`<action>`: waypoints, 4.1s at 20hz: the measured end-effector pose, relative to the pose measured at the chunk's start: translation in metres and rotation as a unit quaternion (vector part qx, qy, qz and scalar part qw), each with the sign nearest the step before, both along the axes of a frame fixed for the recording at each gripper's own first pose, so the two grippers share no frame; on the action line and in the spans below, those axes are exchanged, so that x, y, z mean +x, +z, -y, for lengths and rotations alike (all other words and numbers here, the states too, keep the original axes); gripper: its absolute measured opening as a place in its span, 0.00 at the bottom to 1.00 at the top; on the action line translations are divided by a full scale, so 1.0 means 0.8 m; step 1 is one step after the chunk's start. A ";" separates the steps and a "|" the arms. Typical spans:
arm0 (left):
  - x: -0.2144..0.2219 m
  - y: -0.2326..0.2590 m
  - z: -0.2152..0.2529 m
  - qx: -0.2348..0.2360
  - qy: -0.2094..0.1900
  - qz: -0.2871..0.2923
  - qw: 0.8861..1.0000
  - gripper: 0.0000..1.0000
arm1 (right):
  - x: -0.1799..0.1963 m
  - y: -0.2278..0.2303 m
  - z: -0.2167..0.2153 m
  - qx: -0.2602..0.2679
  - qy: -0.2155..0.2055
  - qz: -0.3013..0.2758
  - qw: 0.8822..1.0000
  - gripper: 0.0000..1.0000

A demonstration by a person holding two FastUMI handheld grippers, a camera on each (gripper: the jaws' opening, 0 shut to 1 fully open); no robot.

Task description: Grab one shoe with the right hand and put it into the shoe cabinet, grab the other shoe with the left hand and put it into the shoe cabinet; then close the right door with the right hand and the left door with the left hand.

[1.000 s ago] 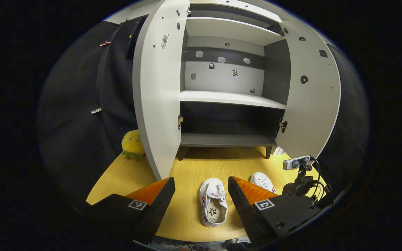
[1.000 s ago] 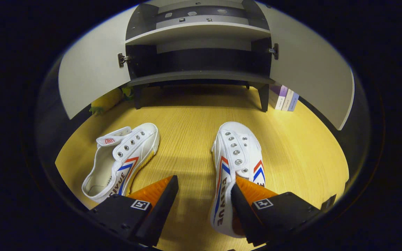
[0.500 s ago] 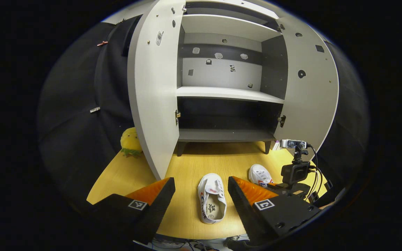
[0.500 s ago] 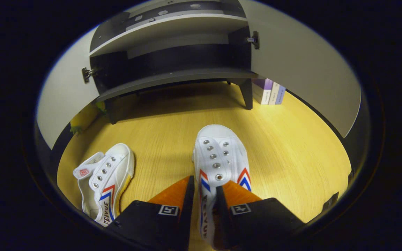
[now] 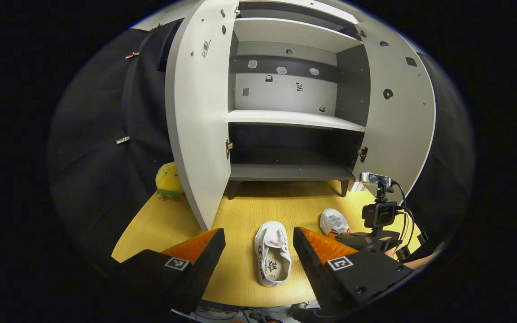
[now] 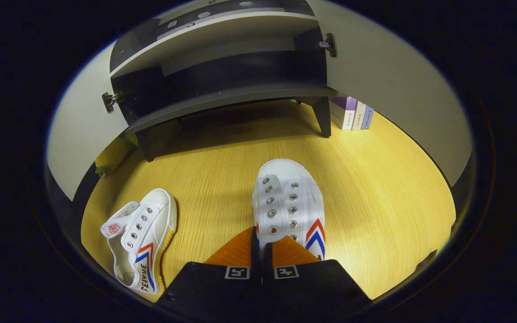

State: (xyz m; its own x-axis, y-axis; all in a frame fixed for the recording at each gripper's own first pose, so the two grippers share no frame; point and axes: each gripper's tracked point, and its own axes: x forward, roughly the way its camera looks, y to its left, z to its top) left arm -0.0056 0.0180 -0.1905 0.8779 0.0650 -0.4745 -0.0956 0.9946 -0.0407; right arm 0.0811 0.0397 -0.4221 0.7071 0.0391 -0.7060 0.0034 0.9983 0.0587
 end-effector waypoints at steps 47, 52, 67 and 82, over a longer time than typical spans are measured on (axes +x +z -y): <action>0.011 0.122 -0.113 0.012 0.103 0.110 0.988 0.95 | 0.482 0.416 -0.055 -0.186 0.096 0.167 0.963 0.05; -0.004 0.126 -0.116 0.018 0.132 0.111 0.985 0.95 | 0.483 0.390 -0.068 -0.133 0.085 0.112 0.981 0.05; -0.021 0.050 -0.082 -0.012 0.047 0.080 0.996 0.95 | 0.303 0.477 -0.074 -0.006 0.028 0.222 0.975 1.00; 0.028 -0.156 -0.030 -0.047 -0.102 -0.058 0.992 0.95 | -0.023 0.299 -0.017 -0.016 0.008 0.153 0.988 1.00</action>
State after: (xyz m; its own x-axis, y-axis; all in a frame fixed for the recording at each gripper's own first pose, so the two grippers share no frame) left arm 0.0169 0.0417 -0.3152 0.8075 -0.1572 -0.5685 0.0978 0.9862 -0.1337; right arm 0.0624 0.0530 -0.1831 0.8871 0.0331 -0.4604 -0.0249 0.9994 0.0240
